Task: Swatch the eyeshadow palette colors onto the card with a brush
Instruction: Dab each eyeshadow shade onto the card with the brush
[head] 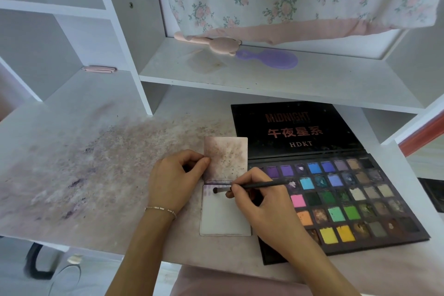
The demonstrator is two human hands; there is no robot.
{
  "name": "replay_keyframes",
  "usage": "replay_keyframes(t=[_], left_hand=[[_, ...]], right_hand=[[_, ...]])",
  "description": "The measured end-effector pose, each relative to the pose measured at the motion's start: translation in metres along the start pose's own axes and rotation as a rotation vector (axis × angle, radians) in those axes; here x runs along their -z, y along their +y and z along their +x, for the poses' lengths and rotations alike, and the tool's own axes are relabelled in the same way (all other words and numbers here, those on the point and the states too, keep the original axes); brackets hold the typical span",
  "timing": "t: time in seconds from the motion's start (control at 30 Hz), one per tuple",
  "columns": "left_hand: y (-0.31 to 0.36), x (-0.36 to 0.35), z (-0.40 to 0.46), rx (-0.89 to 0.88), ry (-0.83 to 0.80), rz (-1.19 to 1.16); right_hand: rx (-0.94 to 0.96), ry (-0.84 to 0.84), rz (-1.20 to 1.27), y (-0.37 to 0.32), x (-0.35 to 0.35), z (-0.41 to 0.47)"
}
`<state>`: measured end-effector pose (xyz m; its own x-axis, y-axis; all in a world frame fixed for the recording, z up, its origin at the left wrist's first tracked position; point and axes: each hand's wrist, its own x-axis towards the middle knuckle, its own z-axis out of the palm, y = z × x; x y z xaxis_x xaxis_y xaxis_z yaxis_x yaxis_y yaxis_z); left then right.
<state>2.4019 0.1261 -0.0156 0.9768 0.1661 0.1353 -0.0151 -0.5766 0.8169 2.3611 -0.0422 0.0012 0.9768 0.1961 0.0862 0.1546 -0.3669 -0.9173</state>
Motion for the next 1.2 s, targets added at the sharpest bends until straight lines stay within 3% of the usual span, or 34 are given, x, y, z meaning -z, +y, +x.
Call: replay_keyframes(t=[1.2], left_hand=[[0.0001,-0.0009,0.0001,0.008,0.008,-0.02]], right_hand=[[-0.033,-0.044,-0.064,0.0009,0.0,0.0015]])
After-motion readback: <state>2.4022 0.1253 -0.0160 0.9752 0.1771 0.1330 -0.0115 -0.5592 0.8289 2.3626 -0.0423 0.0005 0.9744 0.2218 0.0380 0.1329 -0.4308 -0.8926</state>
